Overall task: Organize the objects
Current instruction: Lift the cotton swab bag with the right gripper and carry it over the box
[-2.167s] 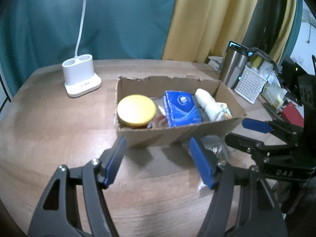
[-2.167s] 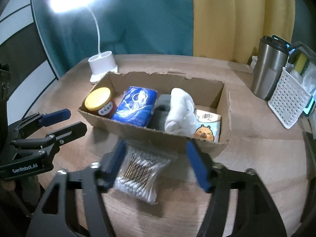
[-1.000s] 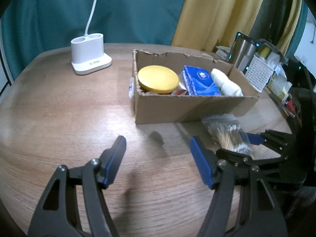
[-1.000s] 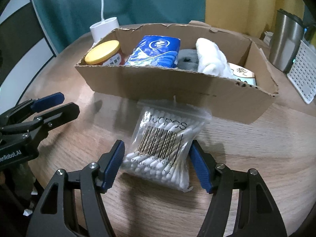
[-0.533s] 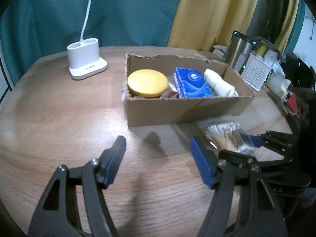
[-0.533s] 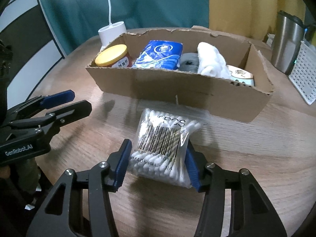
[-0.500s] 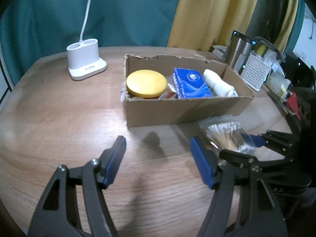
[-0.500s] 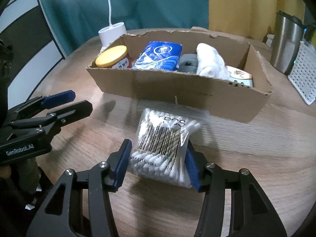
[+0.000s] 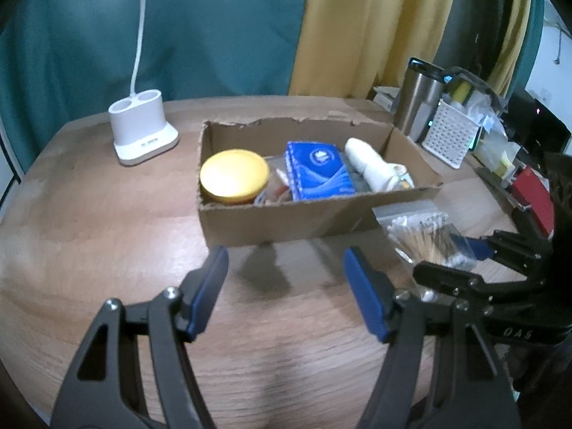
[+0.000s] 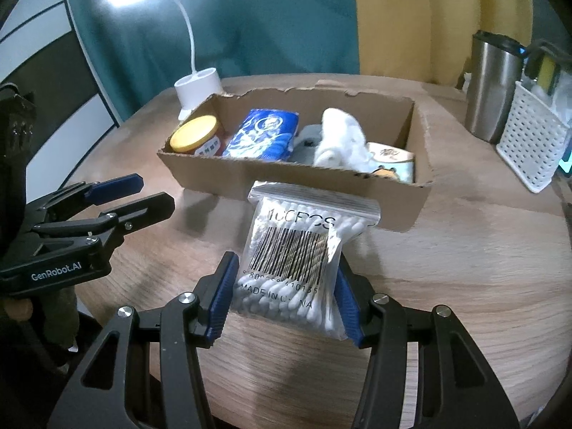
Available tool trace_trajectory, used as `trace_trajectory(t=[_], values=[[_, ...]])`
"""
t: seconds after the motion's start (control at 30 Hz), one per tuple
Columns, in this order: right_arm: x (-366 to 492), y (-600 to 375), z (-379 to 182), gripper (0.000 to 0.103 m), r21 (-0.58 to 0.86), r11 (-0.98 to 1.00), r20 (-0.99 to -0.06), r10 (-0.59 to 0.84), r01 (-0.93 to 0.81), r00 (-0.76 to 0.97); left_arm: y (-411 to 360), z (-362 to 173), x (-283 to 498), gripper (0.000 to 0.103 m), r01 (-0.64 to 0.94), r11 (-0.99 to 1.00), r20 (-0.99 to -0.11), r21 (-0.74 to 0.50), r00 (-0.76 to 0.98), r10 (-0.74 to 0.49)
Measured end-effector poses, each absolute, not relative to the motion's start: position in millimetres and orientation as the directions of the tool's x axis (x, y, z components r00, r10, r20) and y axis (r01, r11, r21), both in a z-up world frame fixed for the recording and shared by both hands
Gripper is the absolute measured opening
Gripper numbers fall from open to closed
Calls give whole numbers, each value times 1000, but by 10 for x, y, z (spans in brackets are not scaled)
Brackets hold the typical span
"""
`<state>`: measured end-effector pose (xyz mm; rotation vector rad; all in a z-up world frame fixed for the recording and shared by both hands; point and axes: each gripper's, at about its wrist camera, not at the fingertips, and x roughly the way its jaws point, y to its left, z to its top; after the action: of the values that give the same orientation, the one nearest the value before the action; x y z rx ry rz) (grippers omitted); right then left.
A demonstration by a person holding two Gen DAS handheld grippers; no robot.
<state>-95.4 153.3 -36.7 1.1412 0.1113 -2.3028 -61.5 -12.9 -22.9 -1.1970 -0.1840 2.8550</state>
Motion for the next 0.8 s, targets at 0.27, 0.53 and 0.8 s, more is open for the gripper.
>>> trace_trajectory(t=[0.27,0.53,0.8], values=[[-1002,1685,-211,55,165,-845,-732,-451,509,-510,-46,-99,-678,69,-2,-993,-693,-115,-716,82],[-1112,1784,-74,55,161,-848,-714,-453,504,-534,-6,-12,-762,69,0,-994,-685,-109,-725,75],[-1273,1807,-1,55,161,-844,-706,-460,511,-538,-5,68,-881,69,8,-993,-677,-116,-732,74]])
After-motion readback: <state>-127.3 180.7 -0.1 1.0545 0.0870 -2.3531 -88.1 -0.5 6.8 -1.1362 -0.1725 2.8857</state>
